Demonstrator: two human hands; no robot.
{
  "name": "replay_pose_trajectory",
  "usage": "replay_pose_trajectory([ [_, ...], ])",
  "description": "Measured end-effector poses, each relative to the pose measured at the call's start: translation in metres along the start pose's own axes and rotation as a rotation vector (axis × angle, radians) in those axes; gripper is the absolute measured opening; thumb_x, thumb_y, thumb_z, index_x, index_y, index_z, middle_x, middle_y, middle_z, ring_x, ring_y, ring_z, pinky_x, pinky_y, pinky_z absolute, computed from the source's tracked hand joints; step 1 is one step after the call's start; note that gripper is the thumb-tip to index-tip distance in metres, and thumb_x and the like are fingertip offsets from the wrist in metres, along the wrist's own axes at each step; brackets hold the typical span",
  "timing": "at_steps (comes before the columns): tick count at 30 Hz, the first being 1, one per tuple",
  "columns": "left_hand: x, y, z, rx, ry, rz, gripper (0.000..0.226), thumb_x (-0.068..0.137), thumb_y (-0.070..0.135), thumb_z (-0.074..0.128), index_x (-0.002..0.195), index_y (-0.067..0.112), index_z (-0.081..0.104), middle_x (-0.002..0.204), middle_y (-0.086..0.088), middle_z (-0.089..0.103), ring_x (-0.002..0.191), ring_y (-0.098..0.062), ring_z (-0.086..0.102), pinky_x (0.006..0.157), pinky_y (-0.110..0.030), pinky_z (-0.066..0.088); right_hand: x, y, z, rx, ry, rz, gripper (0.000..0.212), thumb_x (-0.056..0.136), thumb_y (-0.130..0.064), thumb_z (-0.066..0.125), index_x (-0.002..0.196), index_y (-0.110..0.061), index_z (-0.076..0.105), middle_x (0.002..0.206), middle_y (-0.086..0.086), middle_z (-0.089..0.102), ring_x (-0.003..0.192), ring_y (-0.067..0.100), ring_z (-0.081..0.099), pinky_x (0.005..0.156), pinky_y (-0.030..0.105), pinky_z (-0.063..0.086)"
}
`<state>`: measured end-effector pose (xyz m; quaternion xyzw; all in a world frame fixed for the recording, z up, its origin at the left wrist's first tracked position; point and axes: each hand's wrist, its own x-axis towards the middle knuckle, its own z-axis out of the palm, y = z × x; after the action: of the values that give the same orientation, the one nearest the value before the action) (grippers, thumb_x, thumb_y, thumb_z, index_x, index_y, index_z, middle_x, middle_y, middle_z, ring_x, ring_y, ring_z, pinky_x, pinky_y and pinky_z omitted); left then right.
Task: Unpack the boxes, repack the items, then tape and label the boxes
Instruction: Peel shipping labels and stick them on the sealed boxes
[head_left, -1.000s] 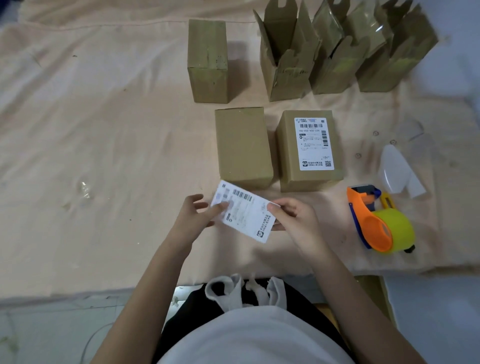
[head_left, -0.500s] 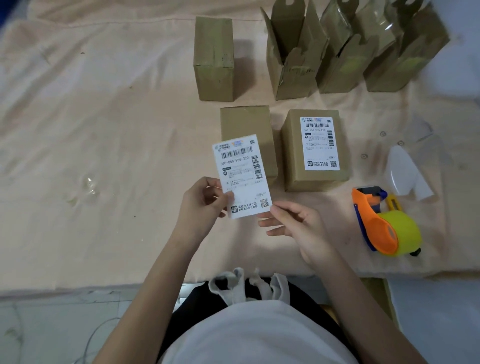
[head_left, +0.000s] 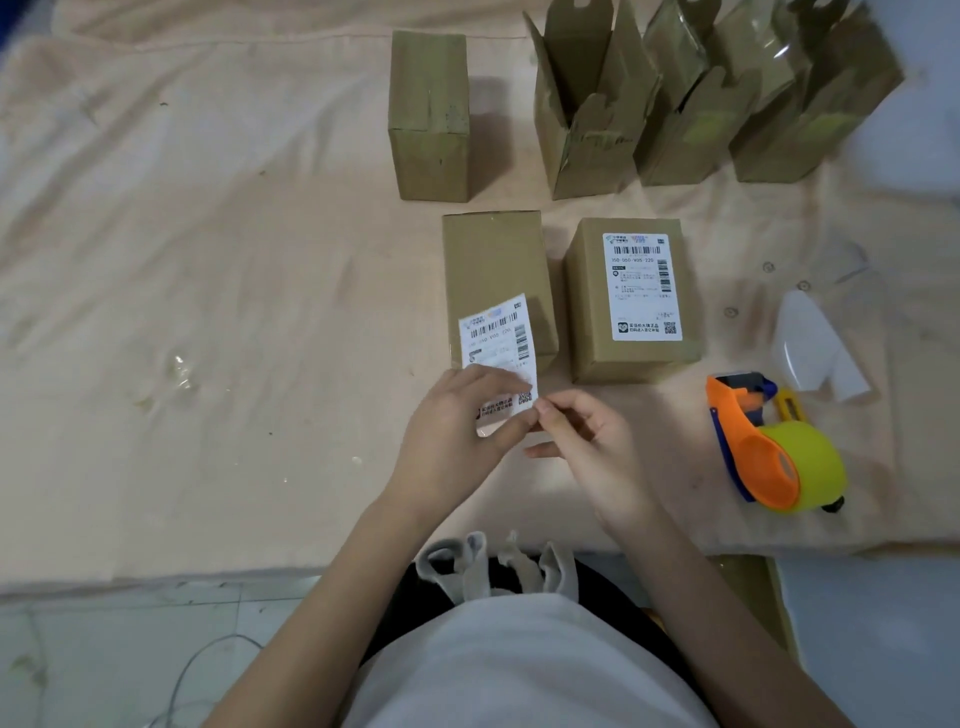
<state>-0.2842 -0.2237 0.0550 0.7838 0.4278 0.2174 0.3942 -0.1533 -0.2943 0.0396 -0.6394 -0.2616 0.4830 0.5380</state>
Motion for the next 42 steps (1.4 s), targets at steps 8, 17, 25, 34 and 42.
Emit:
replay_pose_trajectory([
  [8, 0.003, -0.002, 0.006, -0.161, -0.05, -0.079, 0.014, 0.086, 0.021, 0.068, 0.098, 0.023, 0.075, 0.094, 0.012, 0.07, 0.089, -0.006, 0.06, 0.082, -0.033, 0.05, 0.003, 0.009, 0.001, 0.044, 0.027, -0.008, 0.014, 0.094, -0.009, 0.054, 0.088, -0.013, 0.065, 0.076, -0.008, 0.072, 0.079, 0.004, 0.066, 0.069, 0.023, 0.056],
  [17, 0.009, 0.002, 0.004, -0.296, -0.087, -0.158, 0.016, 0.087, 0.01, 0.067, 0.096, 0.021, 0.076, 0.092, 0.008, 0.073, 0.087, -0.006, 0.066, 0.08, -0.025, 0.052, 0.006, 0.01, 0.0, 0.0, -0.002, -0.104, 0.012, 0.094, -0.013, 0.053, 0.09, -0.012, 0.064, 0.083, -0.008, 0.072, 0.084, 0.004, 0.067, 0.067, 0.021, 0.054],
  [25, 0.011, 0.009, 0.0, -0.452, -0.125, -0.239, 0.023, 0.085, 0.006, 0.069, 0.082, 0.027, 0.073, 0.081, 0.008, 0.074, 0.077, -0.007, 0.068, 0.078, -0.025, 0.054, 0.01, 0.009, -0.005, -0.089, -0.067, -0.168, 0.019, 0.096, -0.005, 0.05, 0.085, -0.015, 0.062, 0.074, -0.009, 0.07, 0.075, 0.001, 0.065, 0.07, 0.016, 0.049],
  [34, 0.012, 0.01, 0.001, -0.462, -0.093, -0.253, 0.022, 0.085, 0.003, 0.068, 0.075, 0.022, 0.071, 0.069, 0.015, 0.069, 0.065, 0.002, 0.061, 0.065, -0.011, 0.045, 0.011, 0.009, -0.005, -0.139, -0.092, -0.21, 0.018, 0.096, -0.009, 0.05, 0.084, -0.019, 0.06, 0.072, -0.009, 0.068, 0.074, 0.002, 0.061, 0.072, 0.016, 0.047],
  [42, 0.013, 0.006, 0.007, -0.4, -0.041, -0.277, 0.022, 0.089, 0.007, 0.062, 0.073, 0.021, 0.064, 0.068, 0.017, 0.065, 0.065, 0.002, 0.058, 0.064, -0.013, 0.044, 0.006, 0.007, -0.006, -0.22, -0.073, -0.212, 0.018, 0.097, -0.01, 0.052, 0.084, -0.019, 0.061, 0.074, -0.009, 0.068, 0.075, 0.005, 0.062, 0.074, 0.023, 0.05],
])
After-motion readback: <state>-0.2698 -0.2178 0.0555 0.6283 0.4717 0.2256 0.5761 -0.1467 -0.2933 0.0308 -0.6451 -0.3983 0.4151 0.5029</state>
